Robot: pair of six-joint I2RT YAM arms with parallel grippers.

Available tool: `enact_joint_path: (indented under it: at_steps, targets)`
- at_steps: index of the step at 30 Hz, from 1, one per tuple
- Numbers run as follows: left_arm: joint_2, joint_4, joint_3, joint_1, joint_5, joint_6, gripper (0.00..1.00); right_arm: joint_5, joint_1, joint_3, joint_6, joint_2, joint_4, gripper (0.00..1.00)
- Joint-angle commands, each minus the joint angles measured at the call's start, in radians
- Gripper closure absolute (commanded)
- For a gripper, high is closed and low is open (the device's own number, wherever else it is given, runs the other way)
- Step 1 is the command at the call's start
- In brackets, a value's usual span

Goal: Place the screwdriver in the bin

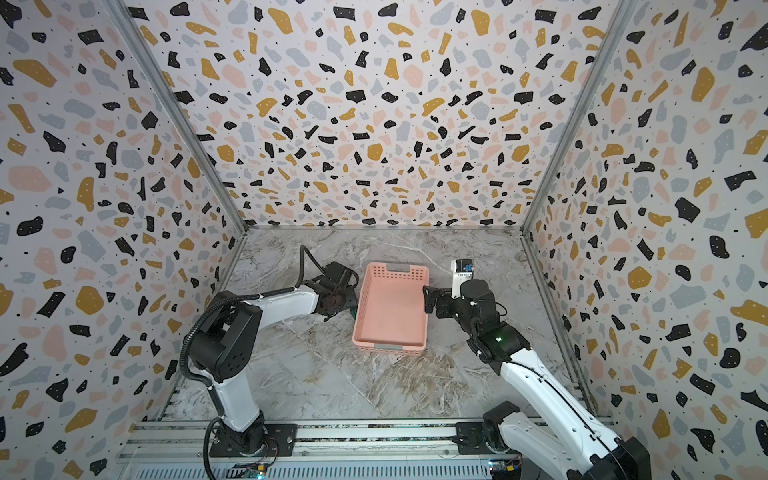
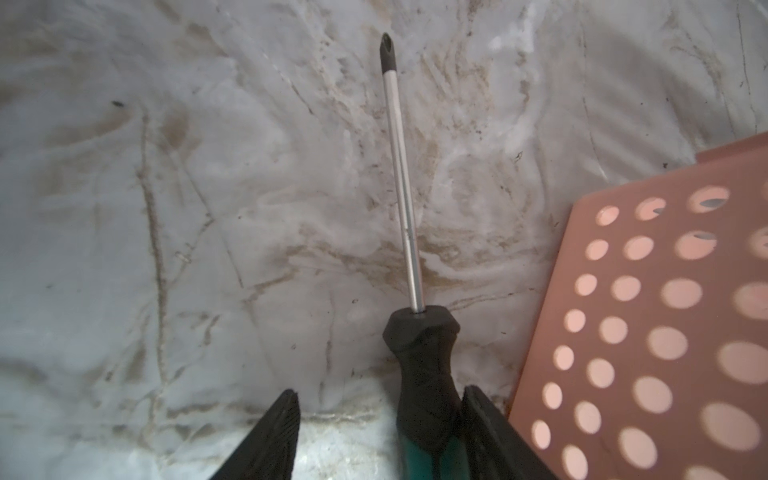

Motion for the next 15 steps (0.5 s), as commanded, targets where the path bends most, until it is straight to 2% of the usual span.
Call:
enact_joint_path:
  at_steps: [1,10,15]
  targets:
    - [0.016,0.017,0.034,-0.009,0.011,0.001,0.41,-0.006,0.0,-0.007,-0.005,-0.023,-0.039,0.01]
    - [0.07,0.016,0.056,-0.01,0.022,0.021,0.52,0.0,-0.007,-0.025,-0.011,-0.046,-0.042,0.01]
    - [0.076,0.014,0.047,-0.009,0.004,0.038,0.62,-0.008,-0.015,-0.018,-0.013,-0.04,-0.049,0.01]
